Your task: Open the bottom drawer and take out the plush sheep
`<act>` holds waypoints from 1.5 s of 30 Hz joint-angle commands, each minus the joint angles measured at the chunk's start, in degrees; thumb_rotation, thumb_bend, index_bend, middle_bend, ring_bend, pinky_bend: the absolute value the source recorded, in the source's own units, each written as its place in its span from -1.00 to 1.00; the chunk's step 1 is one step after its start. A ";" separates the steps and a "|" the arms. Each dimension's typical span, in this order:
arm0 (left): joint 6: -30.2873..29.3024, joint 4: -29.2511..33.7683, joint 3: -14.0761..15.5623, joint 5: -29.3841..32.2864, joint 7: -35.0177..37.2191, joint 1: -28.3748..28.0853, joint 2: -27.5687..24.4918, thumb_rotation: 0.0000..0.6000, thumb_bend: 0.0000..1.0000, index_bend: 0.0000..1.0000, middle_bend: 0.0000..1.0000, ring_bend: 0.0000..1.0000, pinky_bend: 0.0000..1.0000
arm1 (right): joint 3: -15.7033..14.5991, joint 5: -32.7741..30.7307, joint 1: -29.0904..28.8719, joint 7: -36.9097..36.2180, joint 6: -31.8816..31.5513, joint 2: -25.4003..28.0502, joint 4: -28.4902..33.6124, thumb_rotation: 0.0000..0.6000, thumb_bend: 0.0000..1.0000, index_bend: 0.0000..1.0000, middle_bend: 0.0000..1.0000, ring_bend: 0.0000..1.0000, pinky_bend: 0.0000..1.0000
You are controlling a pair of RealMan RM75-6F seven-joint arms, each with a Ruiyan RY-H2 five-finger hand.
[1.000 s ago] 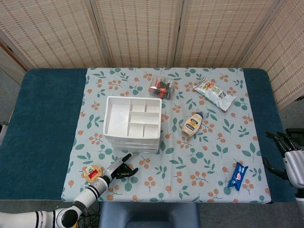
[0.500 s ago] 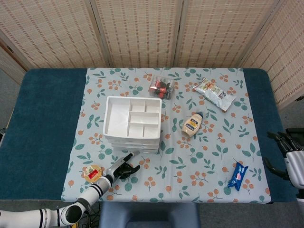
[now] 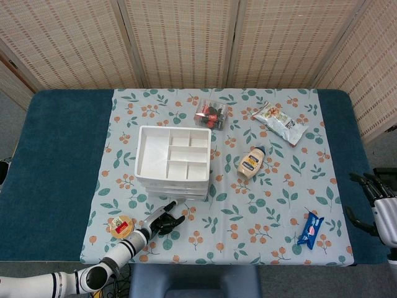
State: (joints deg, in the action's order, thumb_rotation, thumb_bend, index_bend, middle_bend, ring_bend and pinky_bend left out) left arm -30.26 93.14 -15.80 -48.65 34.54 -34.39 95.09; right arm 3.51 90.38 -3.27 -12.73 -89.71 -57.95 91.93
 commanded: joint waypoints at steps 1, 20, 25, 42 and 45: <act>-0.10 -0.36 -0.26 -0.35 0.27 0.32 0.29 1.00 -0.25 -0.87 1.00 1.00 1.00 | -0.02 -0.07 0.12 -0.02 -0.09 0.02 0.01 1.00 -0.26 -0.76 -0.52 -0.65 -0.50; 0.16 -2.95 -1.53 1.11 0.29 -0.19 2.35 1.00 -0.25 -0.83 1.00 1.00 1.00 | -0.02 -0.30 0.37 0.10 -0.03 -0.02 0.03 1.00 -0.26 -0.77 -0.52 -0.64 -0.50; 0.46 -3.42 -1.82 2.10 0.27 -0.49 2.77 1.00 -0.25 -0.83 1.00 1.00 1.00 | -0.05 -0.40 0.53 0.04 -0.11 0.00 0.05 1.00 -0.26 -0.77 -0.52 -0.65 -0.50; 2.09 -4.40 -2.99 4.87 0.24 -1.65 3.33 1.00 -0.25 -0.79 1.00 1.00 1.00 | -0.03 -0.57 0.79 -0.34 -0.15 -0.10 -0.30 1.00 -0.26 -0.77 -0.52 -0.65 -0.50; 2.12 -4.50 -3.02 5.17 0.09 -1.75 3.29 1.00 -0.25 -0.73 1.00 1.00 1.00 | -0.01 -0.59 0.80 -0.47 -0.15 -0.14 -0.42 1.00 -0.26 -0.76 -0.52 -0.65 -0.50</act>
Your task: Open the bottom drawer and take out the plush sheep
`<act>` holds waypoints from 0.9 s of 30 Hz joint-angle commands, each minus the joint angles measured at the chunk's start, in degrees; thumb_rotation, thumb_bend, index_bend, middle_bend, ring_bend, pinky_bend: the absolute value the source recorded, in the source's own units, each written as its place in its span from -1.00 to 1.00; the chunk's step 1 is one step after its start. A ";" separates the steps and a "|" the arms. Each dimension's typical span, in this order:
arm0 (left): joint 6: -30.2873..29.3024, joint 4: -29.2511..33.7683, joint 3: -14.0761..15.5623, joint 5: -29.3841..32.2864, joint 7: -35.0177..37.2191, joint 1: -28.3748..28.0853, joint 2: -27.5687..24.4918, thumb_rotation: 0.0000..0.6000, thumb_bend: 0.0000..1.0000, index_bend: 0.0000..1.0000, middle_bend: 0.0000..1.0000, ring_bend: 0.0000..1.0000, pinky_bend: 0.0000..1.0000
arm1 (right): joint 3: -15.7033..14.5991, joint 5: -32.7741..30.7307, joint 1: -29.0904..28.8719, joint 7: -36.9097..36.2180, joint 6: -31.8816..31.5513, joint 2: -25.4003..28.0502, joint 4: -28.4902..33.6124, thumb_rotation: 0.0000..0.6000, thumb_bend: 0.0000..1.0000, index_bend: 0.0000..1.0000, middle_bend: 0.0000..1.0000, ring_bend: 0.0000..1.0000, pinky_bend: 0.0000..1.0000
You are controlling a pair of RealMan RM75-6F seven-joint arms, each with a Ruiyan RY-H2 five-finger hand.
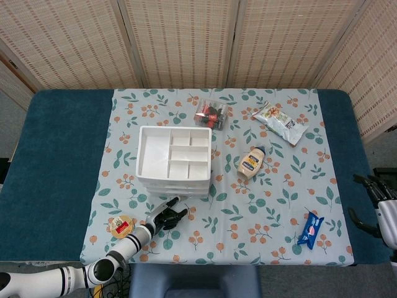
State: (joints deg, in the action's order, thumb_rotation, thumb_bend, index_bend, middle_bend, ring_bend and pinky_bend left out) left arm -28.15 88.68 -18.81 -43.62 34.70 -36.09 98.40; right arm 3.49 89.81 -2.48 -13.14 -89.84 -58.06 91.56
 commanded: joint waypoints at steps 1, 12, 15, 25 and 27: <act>-0.06 -0.07 -0.02 0.28 -0.16 -0.07 -0.05 1.00 -0.25 -0.71 1.00 1.00 1.00 | 0.02 -0.03 0.04 -0.15 -0.04 -0.06 -0.11 1.00 -0.26 -0.77 -0.52 -0.65 -0.50; 0.10 0.69 0.31 0.70 -0.68 0.23 -0.77 1.00 -0.25 -0.68 1.00 1.00 1.00 | 0.04 0.01 0.00 -0.38 0.10 -0.31 -0.46 1.00 -0.26 -0.77 -0.52 -0.65 -0.50; 0.34 1.02 0.51 0.58 -0.68 0.52 -1.14 1.00 -0.25 -0.69 1.00 1.00 1.00 | 0.03 0.07 -0.04 -0.36 0.17 -0.33 -0.44 1.00 -0.26 -0.77 -0.52 -0.65 -0.50; 1.42 3.24 1.37 -1.17 -0.49 2.16 -3.13 1.00 -0.25 -0.69 1.00 1.00 1.00 | 0.05 0.15 -0.12 -0.27 0.27 -0.52 -0.37 1.00 -0.26 -0.77 -0.52 -0.65 -0.50; 1.50 3.67 1.54 -1.63 -0.33 2.60 -3.41 1.00 -0.25 -0.69 1.00 1.00 1.00 | 0.04 0.14 -0.20 -0.33 0.40 -0.62 -0.40 1.00 -0.26 -0.77 -0.52 -0.65 -0.50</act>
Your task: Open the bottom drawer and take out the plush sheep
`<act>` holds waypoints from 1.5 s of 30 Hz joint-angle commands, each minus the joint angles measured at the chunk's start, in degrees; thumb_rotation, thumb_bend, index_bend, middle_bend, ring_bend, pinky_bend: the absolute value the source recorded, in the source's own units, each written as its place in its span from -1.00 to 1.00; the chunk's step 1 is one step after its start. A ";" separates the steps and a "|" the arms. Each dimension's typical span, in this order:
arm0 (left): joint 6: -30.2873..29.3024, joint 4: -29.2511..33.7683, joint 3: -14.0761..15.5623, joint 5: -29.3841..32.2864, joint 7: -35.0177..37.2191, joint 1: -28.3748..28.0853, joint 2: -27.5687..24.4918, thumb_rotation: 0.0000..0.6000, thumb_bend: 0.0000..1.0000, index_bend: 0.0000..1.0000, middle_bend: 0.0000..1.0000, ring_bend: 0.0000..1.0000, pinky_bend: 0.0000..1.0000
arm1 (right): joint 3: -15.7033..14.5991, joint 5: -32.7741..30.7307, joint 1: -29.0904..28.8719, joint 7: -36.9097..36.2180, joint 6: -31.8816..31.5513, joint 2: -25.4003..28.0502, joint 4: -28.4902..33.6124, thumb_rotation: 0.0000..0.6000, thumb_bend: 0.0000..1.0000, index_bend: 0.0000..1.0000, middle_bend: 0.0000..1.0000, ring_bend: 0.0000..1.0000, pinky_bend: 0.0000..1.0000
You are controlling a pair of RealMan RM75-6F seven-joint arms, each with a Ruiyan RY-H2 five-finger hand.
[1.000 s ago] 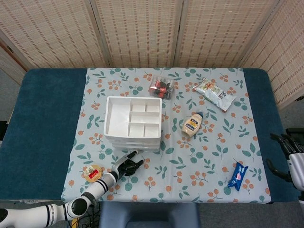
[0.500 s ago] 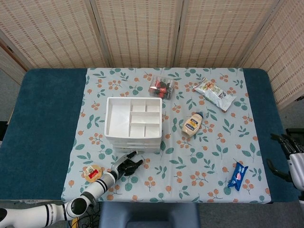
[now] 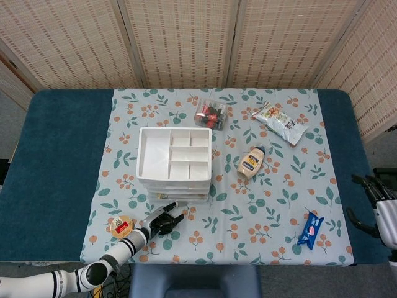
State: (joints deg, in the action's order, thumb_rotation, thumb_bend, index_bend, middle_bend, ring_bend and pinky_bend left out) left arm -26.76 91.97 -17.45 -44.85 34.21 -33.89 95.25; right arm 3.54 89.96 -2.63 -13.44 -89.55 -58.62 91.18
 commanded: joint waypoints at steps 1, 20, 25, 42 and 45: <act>0.20 0.48 0.26 -0.55 0.24 0.57 -0.35 1.00 -0.25 -0.69 1.00 1.00 1.00 | -0.02 -0.01 -0.09 -0.01 0.18 -0.09 -0.05 1.00 -0.26 -0.77 -0.52 -0.65 -0.50; -10.75 10.17 1.92 -20.18 -6.70 6.29 -6.57 1.00 -0.25 -0.62 1.00 1.00 1.00 | 0.07 0.13 -0.43 0.31 0.48 -0.13 0.19 1.00 -0.26 -0.77 -0.52 -0.65 -0.50; -15.12 8.87 3.49 -22.92 -11.75 5.65 -5.69 1.00 -0.25 -0.61 1.00 1.00 1.00 | 0.01 0.20 -0.33 0.06 0.29 -0.34 -0.01 1.00 -0.26 -0.77 -0.52 -0.65 -0.50; -21.11 3.32 6.01 -18.25 -22.81 2.79 -1.21 1.00 -0.25 -0.61 1.00 1.00 1.00 | -0.05 0.20 -0.21 -0.28 0.12 -0.39 -0.35 1.00 -0.26 -0.77 -0.52 -0.65 -0.50; -20.79 3.17 6.73 -17.53 -24.33 2.20 -1.19 1.00 -0.25 -0.61 1.00 1.00 1.00 | -0.09 0.13 -0.18 -0.39 0.16 -0.51 -0.48 1.00 -0.26 -0.77 -0.52 -0.65 -0.50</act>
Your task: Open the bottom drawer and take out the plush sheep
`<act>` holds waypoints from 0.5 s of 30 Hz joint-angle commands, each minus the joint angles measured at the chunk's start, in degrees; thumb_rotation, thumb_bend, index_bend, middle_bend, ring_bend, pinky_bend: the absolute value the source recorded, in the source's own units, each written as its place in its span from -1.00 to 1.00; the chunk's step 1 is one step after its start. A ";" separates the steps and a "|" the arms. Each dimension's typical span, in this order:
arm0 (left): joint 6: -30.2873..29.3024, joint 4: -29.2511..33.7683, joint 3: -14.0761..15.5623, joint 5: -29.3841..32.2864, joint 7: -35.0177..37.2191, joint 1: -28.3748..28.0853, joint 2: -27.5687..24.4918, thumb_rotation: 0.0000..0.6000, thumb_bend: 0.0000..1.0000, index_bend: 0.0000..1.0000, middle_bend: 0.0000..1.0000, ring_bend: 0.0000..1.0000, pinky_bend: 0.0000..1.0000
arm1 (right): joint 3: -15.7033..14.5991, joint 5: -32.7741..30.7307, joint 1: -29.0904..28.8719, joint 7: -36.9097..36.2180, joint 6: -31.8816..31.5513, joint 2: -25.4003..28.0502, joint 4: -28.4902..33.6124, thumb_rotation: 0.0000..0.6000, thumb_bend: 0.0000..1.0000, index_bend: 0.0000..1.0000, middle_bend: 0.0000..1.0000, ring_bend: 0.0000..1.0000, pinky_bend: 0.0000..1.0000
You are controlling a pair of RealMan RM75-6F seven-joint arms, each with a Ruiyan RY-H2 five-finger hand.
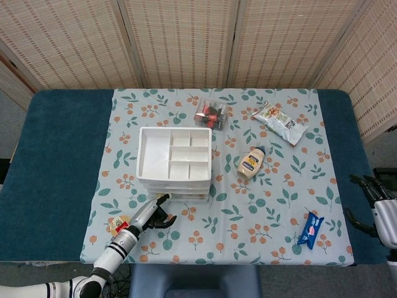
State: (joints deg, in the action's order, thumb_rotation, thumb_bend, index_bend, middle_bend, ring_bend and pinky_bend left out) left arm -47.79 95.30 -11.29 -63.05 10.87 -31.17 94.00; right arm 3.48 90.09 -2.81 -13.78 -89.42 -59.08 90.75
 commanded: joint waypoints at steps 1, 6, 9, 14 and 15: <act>0.16 -0.19 0.65 0.84 -1.37 -0.65 0.11 1.00 -0.25 -0.61 1.00 1.00 1.00 | -0.06 0.00 0.01 -0.06 0.07 -0.10 -0.09 1.00 -0.26 -0.77 -0.52 -0.64 -0.50; -2.09 -1.04 1.34 0.62 -4.78 -1.09 1.20 1.00 -0.25 -0.62 1.00 1.00 1.00 | -0.11 -0.15 0.04 -0.04 0.20 -0.15 -0.18 1.00 -0.26 -0.77 -0.52 -0.64 -0.50; -3.09 -1.39 1.59 0.90 -6.63 -1.37 1.80 1.00 -0.25 -0.63 1.00 1.00 1.00 | -0.12 -0.13 0.04 0.09 0.23 -0.06 -0.08 1.00 -0.26 -0.77 -0.52 -0.64 -0.50; -4.47 -2.06 1.42 1.64 -8.42 -1.66 2.79 1.00 -0.25 -0.64 1.00 1.00 1.00 | -0.15 -0.18 -0.01 0.10 0.42 -0.05 -0.10 1.00 -0.26 -0.77 -0.52 -0.65 -0.50; -4.69 -2.23 1.42 1.75 -8.83 -1.74 2.96 1.00 -0.25 -0.65 1.00 1.00 1.00 | -0.14 -0.21 -0.01 0.06 0.43 -0.05 -0.12 1.00 -0.26 -0.77 -0.52 -0.65 -0.50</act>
State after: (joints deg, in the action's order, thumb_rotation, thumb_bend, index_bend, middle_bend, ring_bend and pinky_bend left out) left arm -52.31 93.24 -9.85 -61.44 2.25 -32.81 96.77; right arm 3.34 89.88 -2.82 -13.72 -88.99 -59.13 90.62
